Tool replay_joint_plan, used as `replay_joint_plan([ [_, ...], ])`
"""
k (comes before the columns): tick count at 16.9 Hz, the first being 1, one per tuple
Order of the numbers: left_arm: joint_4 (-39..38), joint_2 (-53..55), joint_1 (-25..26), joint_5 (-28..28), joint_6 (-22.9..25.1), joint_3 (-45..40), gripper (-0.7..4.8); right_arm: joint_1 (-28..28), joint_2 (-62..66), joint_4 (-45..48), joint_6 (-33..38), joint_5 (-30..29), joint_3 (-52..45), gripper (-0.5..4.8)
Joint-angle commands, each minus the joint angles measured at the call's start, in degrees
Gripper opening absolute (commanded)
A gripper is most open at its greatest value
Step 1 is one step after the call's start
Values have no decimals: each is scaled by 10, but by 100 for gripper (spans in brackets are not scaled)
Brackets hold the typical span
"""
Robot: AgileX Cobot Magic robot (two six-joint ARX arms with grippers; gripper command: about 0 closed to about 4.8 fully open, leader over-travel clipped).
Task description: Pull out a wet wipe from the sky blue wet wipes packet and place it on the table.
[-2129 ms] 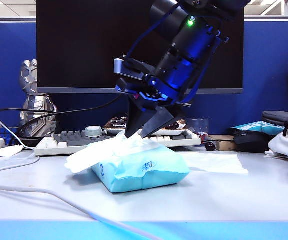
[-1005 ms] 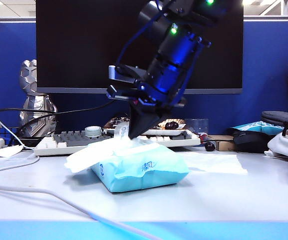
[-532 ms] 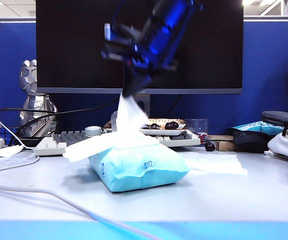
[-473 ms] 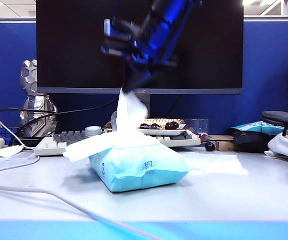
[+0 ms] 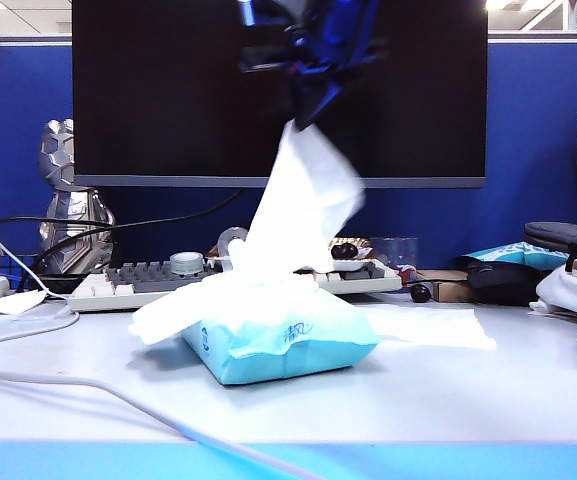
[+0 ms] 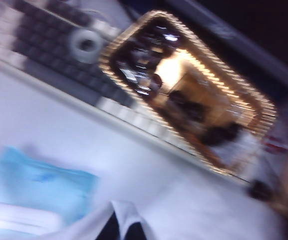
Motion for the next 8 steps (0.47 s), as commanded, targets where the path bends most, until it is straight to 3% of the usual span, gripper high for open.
replay_joint_plan([
  [1,3,-2,0,0,2,-1,-3,-19,-24,-24,-14,65,4,-5],
  [4,3,-2,0,0,2,-1,-3,-48,-33,-62,-20,94,4,-5],
  [8,3,-2,0,0,2,-1,-3,-60,-34,-108,-35,88,4,-5],
])
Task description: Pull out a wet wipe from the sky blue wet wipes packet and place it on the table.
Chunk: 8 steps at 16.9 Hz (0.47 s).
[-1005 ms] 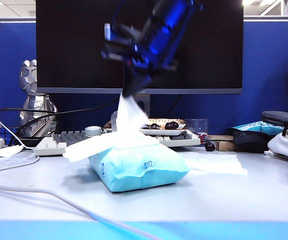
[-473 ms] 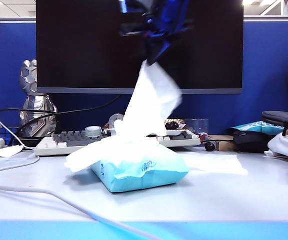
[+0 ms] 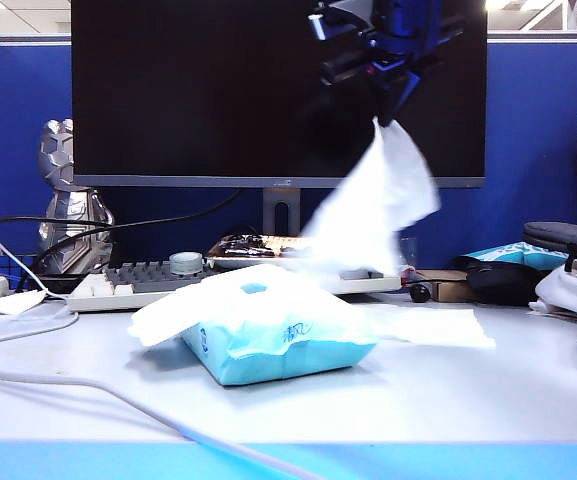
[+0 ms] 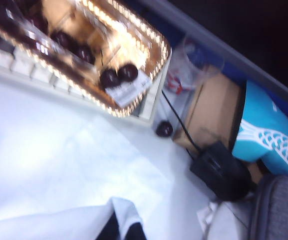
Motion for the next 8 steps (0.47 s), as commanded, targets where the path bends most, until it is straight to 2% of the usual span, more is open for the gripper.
replay_joint_plan([
  [1,2,-2,0,0,2,-1,-3,0,-6,-30,-11,0,3,-5],
  [6,2,-2,0,0,2,-1,-3,0,-6,-77,-11,51,3,-5],
  [8,2,-2,0,0,2,-1,-3,-1,-6,-122,-11,113,3,-5],
])
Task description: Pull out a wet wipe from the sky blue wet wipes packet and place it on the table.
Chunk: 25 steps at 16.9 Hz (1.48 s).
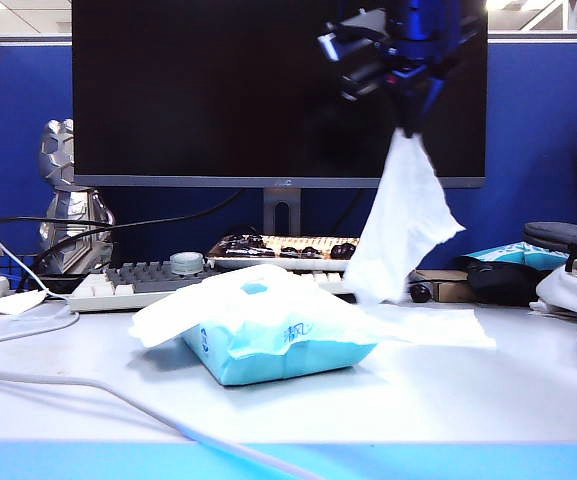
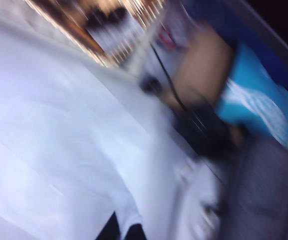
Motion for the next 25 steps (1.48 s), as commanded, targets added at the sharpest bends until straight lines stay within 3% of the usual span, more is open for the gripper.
replay_joint_plan([
  [1,3,-2,0,0,2,-1,-3,-6,-5,-52,-1,73,3,-5],
  [6,3,-2,0,0,2,-1,-3,-23,-5,-98,-1,59,3,-1],
  [8,2,-2,0,0,2,-1,-3,-23,-5,-104,-2,2,3,51],
  [9,3,-2,0,0,2,-1,-3,-23,-5,-107,12,-20,3,164],
  [10,3,-2,0,0,2,-1,-3,-23,-5,-105,27,-16,3,344],
  [11,2,-2,0,0,2,-1,-3,-23,-5,-102,30,-6,3,400],
  [14,2,-2,0,0,2,-1,-3,-23,-7,-77,48,52,4,400],
  [16,3,-2,0,0,2,-1,-3,-23,-18,-50,69,37,4,390],
  [17,2,-2,0,0,2,-1,-3,-23,-22,-40,73,31,4,358],
  [18,3,-2,0,0,2,-1,-3,-23,-29,-26,73,28,5,267],
  [19,2,-2,0,0,2,-1,-3,-23,-40,-9,69,28,7,89],
  [20,2,-2,0,0,2,-1,-3,-23,-57,7,59,25,7,4],
  [25,3,-2,0,0,2,-1,-3,-23,-198,40,51,22,7,-1],
])
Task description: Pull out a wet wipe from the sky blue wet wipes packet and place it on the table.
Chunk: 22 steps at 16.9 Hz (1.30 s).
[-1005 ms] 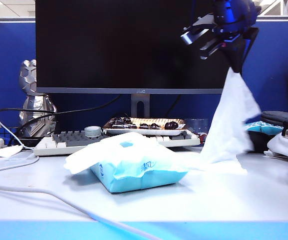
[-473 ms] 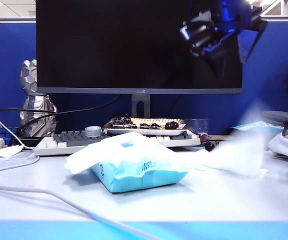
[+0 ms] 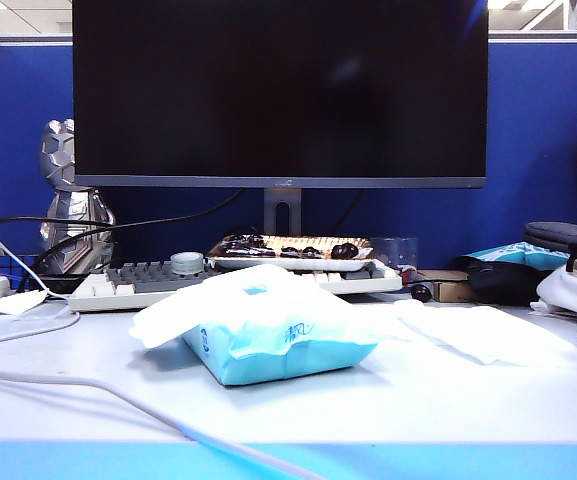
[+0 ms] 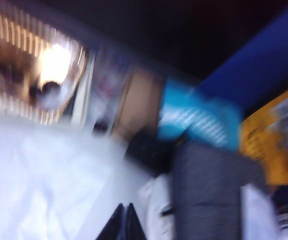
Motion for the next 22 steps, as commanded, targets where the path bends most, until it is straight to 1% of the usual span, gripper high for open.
replay_joint_plan([
  [1,2,-2,0,1,2,-1,-3,1,-100,20,-1,2,6,-1],
  [2,2,-2,0,0,2,-1,-3,1,-123,24,-1,2,6,-1],
  [7,2,-2,0,1,2,-1,-3,1,-340,28,0,2,6,-1],
  [8,2,-2,0,0,2,-1,-3,2,-409,25,0,0,6,0],
  [10,2,-2,0,0,2,-1,-3,2,-497,12,9,-1,5,0],
  [13,2,-2,0,0,2,-1,-3,2,-587,8,8,-8,5,0],
  [14,2,-2,0,1,2,-1,-3,2,-610,3,8,-40,5,0],
  [15,2,-2,0,0,2,-1,-3,3,-629,-19,8,-104,5,0],
  [16,2,-2,0,0,2,-1,-3,3,-632,-63,8,-136,4,0],
  [17,2,-2,0,0,2,-1,-3,3,-632,-97,7,-151,-4,0],
  [18,2,-2,0,0,2,-1,-3,3,-635,-119,3,-175,-37,0],
  [19,2,-2,0,1,2,-1,-3,3,-647,-104,2,-192,-93,0],
  [21,2,-2,0,0,2,-1,-3,2,-684,2,2,-209,-222,0],
  [22,2,-2,0,1,2,-1,-3,-3,-710,76,3,-209,-296,0],
])
